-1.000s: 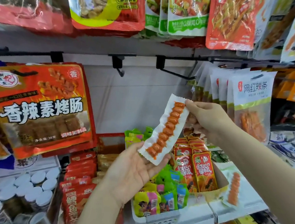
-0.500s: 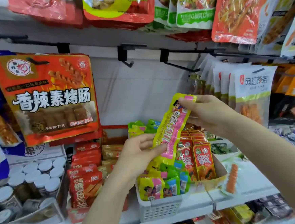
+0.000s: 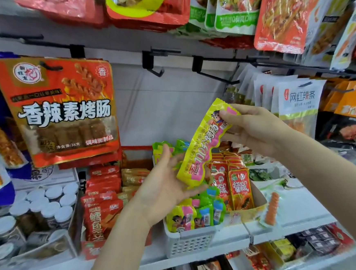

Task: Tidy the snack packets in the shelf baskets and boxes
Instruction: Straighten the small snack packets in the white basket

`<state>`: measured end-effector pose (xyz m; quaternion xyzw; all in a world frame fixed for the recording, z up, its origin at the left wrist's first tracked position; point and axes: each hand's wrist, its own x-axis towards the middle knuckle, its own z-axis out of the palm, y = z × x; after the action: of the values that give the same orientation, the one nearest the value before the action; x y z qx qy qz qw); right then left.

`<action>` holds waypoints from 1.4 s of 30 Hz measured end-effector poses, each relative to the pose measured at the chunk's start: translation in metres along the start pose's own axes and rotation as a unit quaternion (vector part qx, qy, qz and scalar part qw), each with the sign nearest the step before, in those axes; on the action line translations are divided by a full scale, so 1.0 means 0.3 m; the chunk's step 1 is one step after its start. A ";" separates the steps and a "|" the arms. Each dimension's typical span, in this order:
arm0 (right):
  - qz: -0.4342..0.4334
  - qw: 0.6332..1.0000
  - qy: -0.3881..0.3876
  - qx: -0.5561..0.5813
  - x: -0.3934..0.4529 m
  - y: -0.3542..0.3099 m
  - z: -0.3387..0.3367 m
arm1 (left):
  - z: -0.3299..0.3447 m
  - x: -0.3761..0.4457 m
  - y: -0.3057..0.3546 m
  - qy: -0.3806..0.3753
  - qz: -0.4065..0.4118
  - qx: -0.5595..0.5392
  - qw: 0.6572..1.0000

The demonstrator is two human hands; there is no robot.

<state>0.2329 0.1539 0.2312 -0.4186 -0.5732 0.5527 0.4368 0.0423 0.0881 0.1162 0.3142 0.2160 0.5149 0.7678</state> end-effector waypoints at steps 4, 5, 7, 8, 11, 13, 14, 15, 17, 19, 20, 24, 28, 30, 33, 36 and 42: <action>-0.025 0.997 -0.056 0.047 0.002 -0.003 0.015 | -0.001 -0.015 -0.006 -0.013 -0.034 -0.098 0.995; -0.034 0.996 -0.063 0.047 0.003 0.001 0.016 | -0.005 -0.016 -0.010 -0.007 -0.023 -0.104 0.994; -0.032 0.995 -0.081 0.039 0.001 0.005 0.013 | -0.011 -0.012 -0.018 0.013 0.026 -0.065 0.997; -0.019 0.995 -0.091 0.041 0.000 0.005 0.007 | -0.015 -0.005 -0.022 0.038 0.066 0.003 0.997; 0.042 0.992 -0.097 0.064 0.000 -0.010 -0.031 | -0.026 0.013 -0.023 0.124 0.190 0.251 0.941; 0.078 0.991 -0.086 0.063 0.003 -0.027 -0.053 | -0.042 0.016 -0.016 0.143 0.233 0.342 0.899; 0.089 0.991 -0.088 0.051 0.002 -0.035 -0.058 | -0.053 0.015 -0.013 0.150 0.241 0.371 0.884; 0.093 0.991 -0.096 0.024 0.003 -0.041 -0.060 | -0.063 0.013 -0.010 0.155 0.246 0.386 0.876; 0.080 0.988 -0.110 -0.066 0.002 -0.042 -0.056 | -0.081 0.008 -0.012 0.157 0.246 0.391 0.873; 0.050 0.981 -0.095 -0.162 -0.002 -0.038 -0.046 | -0.088 0.012 -0.015 0.158 0.247 0.393 0.871; 0.036 0.977 -0.084 -0.190 -0.004 -0.038 -0.040 | -0.089 0.018 -0.017 0.156 0.250 0.394 0.870; 0.006 0.971 -0.031 -0.236 -0.014 -0.069 -0.048 | -0.088 0.031 -0.030 0.141 0.279 0.405 0.859; -0.106 0.895 0.111 -0.420 -0.017 -0.100 -0.108 | -0.133 0.027 -0.021 0.197 0.299 0.526 0.771; -0.155 0.825 0.170 -0.517 -0.001 -0.073 -0.120 | -0.146 0.034 -0.009 0.211 0.294 0.572 0.736; -0.208 0.758 0.174 -0.593 0.061 0.009 -0.112 | -0.133 0.103 0.027 0.178 0.266 0.642 0.696; -0.215 0.737 0.172 -0.617 0.130 0.080 -0.106 | -0.095 0.230 0.070 0.119 0.169 0.751 0.628; -0.205 0.765 0.155 -0.590 0.234 0.167 -0.091 | -0.055 0.473 0.109 -0.023 -0.022 0.908 0.418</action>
<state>0.2400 0.2307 0.1842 -0.5459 -0.7832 -0.0696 0.2895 0.0635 0.2328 0.1263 0.8353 0.5474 -0.0054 0.0519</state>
